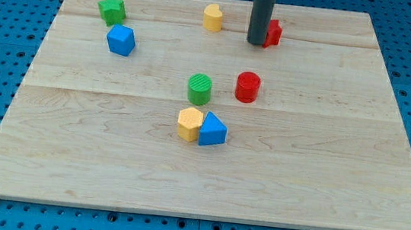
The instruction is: Place the red star right to the yellow heart
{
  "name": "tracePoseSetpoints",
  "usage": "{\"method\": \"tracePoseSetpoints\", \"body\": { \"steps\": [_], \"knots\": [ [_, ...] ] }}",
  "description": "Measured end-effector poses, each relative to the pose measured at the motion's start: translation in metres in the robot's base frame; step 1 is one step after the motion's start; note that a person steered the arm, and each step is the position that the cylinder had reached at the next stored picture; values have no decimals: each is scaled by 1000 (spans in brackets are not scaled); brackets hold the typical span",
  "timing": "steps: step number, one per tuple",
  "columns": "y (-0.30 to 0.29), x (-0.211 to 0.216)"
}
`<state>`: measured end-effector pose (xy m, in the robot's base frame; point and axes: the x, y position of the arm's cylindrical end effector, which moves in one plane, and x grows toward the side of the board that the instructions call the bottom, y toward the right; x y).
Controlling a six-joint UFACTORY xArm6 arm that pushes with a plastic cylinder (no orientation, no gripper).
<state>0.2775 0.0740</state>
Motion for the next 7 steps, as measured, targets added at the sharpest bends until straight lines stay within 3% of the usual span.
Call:
{"method": "tracePoseSetpoints", "body": {
  "steps": [3,4,5,7],
  "knots": [
    [34,-78],
    [67,-75],
    [56,-82],
    [92,-80]
  ]
}}
